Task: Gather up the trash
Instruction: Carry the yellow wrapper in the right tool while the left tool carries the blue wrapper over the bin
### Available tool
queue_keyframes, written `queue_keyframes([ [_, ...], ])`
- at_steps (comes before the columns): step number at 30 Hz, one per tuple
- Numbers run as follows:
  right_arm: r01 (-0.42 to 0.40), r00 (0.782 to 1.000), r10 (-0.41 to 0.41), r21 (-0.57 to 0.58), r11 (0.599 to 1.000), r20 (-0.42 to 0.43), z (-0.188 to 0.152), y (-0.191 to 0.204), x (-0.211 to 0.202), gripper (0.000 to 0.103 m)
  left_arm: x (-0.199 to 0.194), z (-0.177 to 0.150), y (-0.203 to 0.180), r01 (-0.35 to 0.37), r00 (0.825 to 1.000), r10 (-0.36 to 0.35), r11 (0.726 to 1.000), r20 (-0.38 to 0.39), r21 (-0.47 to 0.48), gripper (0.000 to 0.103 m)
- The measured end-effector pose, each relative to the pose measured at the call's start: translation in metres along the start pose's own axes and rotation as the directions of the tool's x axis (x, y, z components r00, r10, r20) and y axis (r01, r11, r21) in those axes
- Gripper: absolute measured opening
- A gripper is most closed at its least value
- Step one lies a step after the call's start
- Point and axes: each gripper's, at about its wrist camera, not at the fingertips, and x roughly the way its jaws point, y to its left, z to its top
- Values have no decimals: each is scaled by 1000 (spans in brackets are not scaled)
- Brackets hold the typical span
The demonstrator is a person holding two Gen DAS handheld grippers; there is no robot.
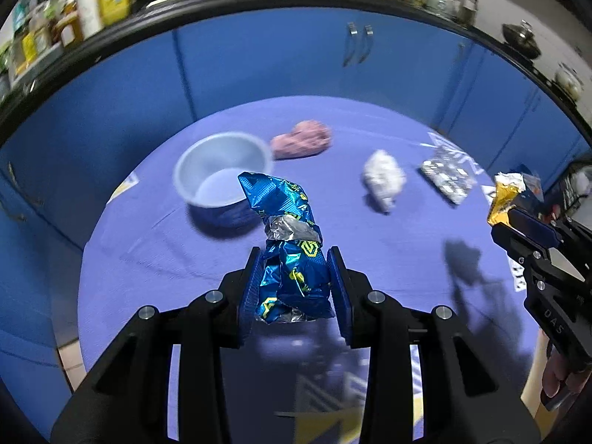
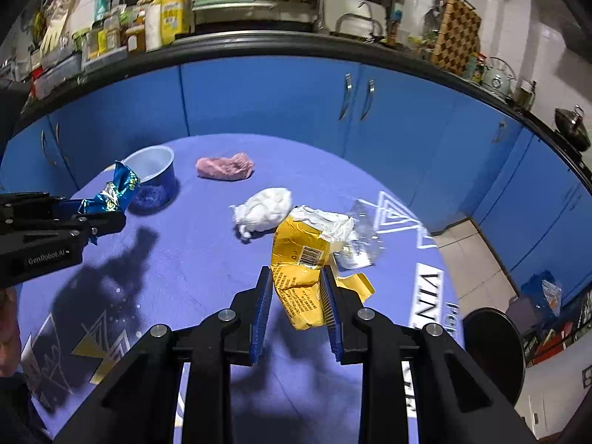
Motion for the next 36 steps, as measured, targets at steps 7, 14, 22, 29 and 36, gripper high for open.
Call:
queue_keyframes([
  [7, 35, 999, -36, 38, 999, 30, -12, -29, -27, 26, -9, 13, -47, 27, 999, -29, 997, 22, 78, 37],
  [14, 75, 995, -81, 98, 992, 57, -23, -65, -54, 26, -19, 21, -95, 49, 997, -58, 985, 44, 167, 37],
  [22, 124, 988, -137, 160, 979, 74, -39, -103, -78, 26, -28, 28, -150, 72, 994, -91, 962, 64, 262, 37],
  [29, 172, 978, -192, 213, 962, 79, -53, -135, -96, 26, -32, 34, -193, 90, 990, -120, 943, 74, 322, 37],
  [36, 215, 967, -243, 260, 941, 82, -63, -164, -110, 26, -36, 43, -231, 108, 984, -152, 921, 91, 375, 37],
])
